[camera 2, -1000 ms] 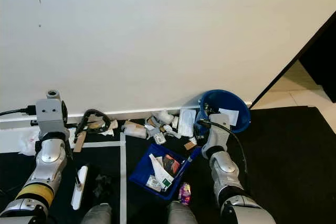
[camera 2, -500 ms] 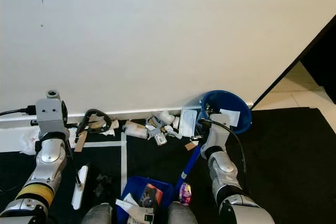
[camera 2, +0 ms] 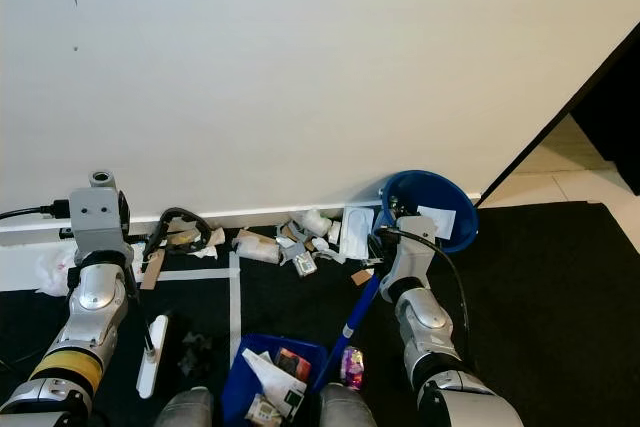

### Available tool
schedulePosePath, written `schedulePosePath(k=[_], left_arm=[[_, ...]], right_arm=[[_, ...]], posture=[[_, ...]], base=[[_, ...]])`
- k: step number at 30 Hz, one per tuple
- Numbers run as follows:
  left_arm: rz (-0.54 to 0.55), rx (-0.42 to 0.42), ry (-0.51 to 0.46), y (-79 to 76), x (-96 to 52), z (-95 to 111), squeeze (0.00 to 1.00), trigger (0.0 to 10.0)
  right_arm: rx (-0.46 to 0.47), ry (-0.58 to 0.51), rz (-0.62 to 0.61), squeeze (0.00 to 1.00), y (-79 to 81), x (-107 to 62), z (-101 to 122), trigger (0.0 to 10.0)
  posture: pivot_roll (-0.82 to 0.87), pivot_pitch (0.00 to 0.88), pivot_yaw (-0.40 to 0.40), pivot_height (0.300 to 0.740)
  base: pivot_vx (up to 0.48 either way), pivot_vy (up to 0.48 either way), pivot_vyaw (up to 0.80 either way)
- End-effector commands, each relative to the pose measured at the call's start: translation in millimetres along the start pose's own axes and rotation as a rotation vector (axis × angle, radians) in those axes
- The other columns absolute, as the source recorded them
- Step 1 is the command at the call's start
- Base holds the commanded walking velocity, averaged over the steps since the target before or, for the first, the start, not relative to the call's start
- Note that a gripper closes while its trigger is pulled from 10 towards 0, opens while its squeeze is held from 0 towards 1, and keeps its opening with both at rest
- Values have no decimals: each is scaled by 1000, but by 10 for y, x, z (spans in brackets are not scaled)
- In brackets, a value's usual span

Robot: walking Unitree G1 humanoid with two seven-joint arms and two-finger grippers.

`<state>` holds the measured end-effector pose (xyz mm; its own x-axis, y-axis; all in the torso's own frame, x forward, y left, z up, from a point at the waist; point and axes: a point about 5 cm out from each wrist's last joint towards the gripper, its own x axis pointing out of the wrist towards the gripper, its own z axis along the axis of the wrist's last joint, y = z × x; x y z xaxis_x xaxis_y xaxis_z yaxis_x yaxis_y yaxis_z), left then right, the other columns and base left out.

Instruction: Sweep floor

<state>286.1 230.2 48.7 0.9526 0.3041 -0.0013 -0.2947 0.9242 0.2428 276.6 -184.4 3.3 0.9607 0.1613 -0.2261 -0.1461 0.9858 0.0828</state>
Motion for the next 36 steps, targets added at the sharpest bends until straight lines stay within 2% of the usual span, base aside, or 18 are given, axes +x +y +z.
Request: schedulePosePath(k=[1, 10, 15, 17, 18, 29, 33, 35, 36], left_arm=[[-10, 15, 6, 4, -26, -29, 0, 10000], [-22, -1, 9, 6, -23, -26, 0, 10000], [-131, -69, 74, -111, -60, -92, 0, 10000], [-140, -76, 78, -124, -66, -96, 0, 10000], [-144, -71, 126, -150, -89, -159, 0, 10000], [-152, -29, 166, -133, -113, -228, 0, 10000], [-114, -37, 170, -93, -109, -214, 0, 10000], [-111, -38, 165, -92, -110, -205, 0, 10000], [-111, -51, 153, -98, -121, -190, 0, 10000]], right_arm=[[-66, -74, 14, 0, -51, 32, 150, 0], [-55, -190, -12, 0, -107, 89, 365, 0], [-17, -223, -26, 0, -161, 88, 419, 0], [-9, -230, -26, 0, -167, 87, 425, 0], [-1, -238, -21, 0, -172, 78, 426, 0], [-9, -194, 3, 0, -144, 22, 300, 0], [-19, -167, 38, 0, -45, 47, 260, 0], [-22, -164, 44, 0, -28, 53, 258, 0], [-25, -156, 60, 0, 16, 70, 252, 0]], posture=[[126, 33, -77, 740], [121, 38, -72, 740], [120, 36, -67, 740], [120, 36, -67, 740], [117, 33, -64, 740], [114, 41, -59, 740], [119, 93, -72, 740], [119, 93, -72, 740], [128, 141, -85, 740]], base=[[0, 0, 0], [0, 0, 0], [0, 0, 0], [0, 0, 0], [0, 0, 0], [0, 0, 0], [0, 0, 0], [0, 0, 0], [0, 0, 0]])
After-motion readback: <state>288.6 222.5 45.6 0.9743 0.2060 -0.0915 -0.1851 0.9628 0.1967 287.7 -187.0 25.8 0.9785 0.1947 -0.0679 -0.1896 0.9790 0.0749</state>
